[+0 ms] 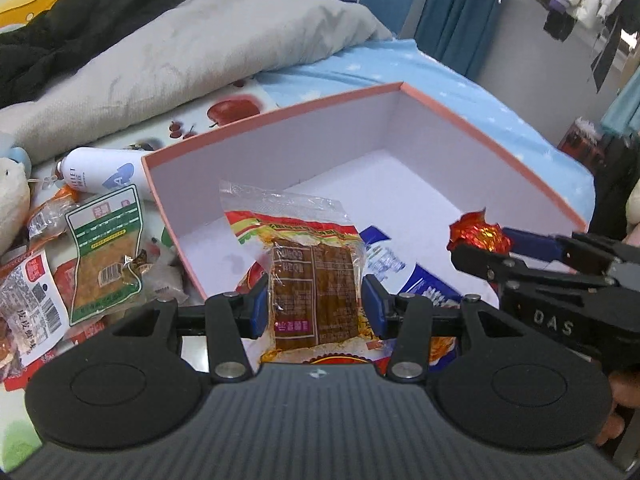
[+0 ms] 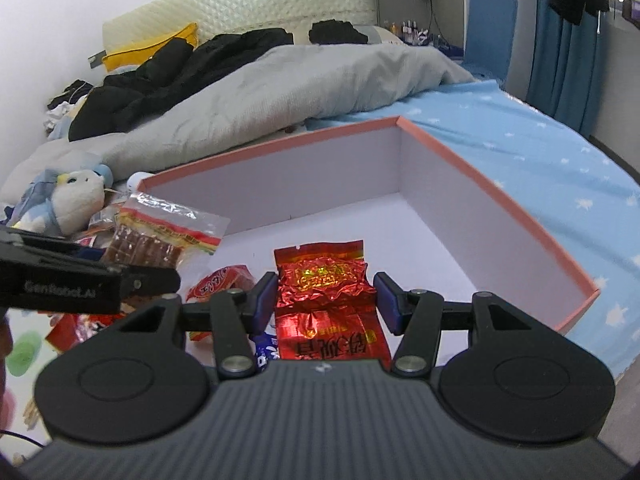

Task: Organize snacks
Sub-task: 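Open both tools to drop the two snacks into the pink box, then withdraw both tools from the box back toward the snack pile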

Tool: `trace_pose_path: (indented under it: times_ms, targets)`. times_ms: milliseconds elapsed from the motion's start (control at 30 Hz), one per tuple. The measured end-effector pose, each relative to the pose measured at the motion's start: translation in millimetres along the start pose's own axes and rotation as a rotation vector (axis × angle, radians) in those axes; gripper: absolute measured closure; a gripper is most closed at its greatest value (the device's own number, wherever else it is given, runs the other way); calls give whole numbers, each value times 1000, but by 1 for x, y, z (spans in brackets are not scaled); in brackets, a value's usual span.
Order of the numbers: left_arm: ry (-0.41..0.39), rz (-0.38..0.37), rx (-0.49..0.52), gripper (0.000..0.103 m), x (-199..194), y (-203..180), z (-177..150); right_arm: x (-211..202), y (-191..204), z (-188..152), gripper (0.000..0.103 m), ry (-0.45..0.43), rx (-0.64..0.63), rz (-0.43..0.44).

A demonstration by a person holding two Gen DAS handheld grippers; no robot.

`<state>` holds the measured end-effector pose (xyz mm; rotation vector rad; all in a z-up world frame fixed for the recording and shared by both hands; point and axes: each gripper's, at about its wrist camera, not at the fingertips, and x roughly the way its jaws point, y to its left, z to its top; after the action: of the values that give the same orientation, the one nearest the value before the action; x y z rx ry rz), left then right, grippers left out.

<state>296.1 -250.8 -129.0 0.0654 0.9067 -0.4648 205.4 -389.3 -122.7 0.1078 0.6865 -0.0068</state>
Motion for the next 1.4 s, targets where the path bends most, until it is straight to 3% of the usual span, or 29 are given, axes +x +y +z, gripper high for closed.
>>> trace_pose_path:
  times_ms: [67, 133, 167, 233, 500, 867, 1167, 1233, 1400]
  targets:
    - [7, -1, 4, 48, 0, 1, 2, 4, 1, 1, 47, 11, 0, -5]
    - [17, 2, -3, 29, -2, 0, 3, 1, 1, 1, 44, 14, 6, -2]
    - [22, -6, -7, 24, -3, 1, 4, 0, 1, 1, 31, 14, 7, 6]
    - [5, -14, -11, 21, -10, 1, 6, -4, 1, 3, 19, -4, 14, -3]
    - [-90, 24, -8, 21, -68, 6, 11, -35, 9, 16, 19, -69, 22, -3]
    - [-275, 56, -40, 21, -183, 20, 13, -109, 47, 54, 19, -230, -48, 18]
    - [-381, 131, -100, 21, -268, 44, -20, -151, 90, 63, 19, -283, -115, 116]
    - [-395, 141, -112, 13, -285, 49, -30, -157, 100, 64, 19, -285, -130, 137]
    - [-420, 201, -155, 11, -315, 61, -63, -170, 126, 55, 19, -279, -167, 195]
